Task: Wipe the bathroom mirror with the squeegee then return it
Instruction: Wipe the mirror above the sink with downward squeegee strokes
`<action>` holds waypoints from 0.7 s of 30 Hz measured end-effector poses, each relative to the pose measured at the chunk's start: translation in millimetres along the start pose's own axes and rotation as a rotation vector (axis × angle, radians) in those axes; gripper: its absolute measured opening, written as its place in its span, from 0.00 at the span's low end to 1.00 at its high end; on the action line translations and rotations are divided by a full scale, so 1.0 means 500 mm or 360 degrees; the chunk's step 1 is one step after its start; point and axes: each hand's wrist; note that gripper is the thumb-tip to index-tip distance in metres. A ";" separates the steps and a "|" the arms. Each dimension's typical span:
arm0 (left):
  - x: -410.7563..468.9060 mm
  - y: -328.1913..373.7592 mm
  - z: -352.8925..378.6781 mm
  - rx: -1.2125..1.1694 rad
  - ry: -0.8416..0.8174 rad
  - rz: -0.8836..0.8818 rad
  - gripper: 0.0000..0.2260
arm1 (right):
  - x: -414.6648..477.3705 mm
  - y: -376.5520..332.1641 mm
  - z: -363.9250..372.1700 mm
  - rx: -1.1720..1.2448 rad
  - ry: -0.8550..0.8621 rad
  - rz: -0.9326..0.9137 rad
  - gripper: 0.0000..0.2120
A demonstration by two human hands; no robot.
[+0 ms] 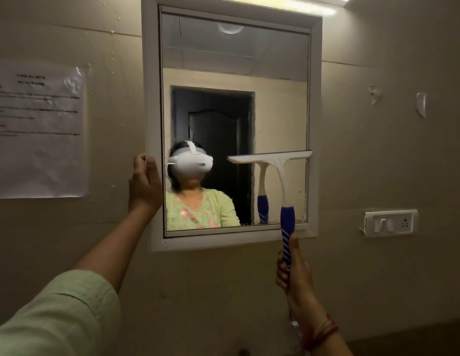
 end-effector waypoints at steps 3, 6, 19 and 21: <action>0.000 0.002 0.000 0.0007 0.0003 -0.0001 0.19 | 0.001 -0.004 0.005 0.0008 -0.0008 0.0004 0.25; 0.000 0.003 0.000 0.0011 0.0003 -0.0002 0.19 | 0.015 -0.030 0.020 0.0032 -0.0021 -0.0026 0.25; -0.001 0.004 -0.001 -0.0010 0.0021 -0.0024 0.19 | -0.036 0.057 0.007 0.0028 0.0081 0.0073 0.26; -0.002 0.005 -0.001 -0.0010 0.0017 -0.0031 0.19 | -0.028 0.036 0.017 0.0006 0.0084 0.0045 0.26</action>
Point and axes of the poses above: each hand's wrist, its own x-axis towards the middle knuckle, its own z-axis out of the palm, y = z × x, and after that the axes turned 8 degrees about -x, right-handed
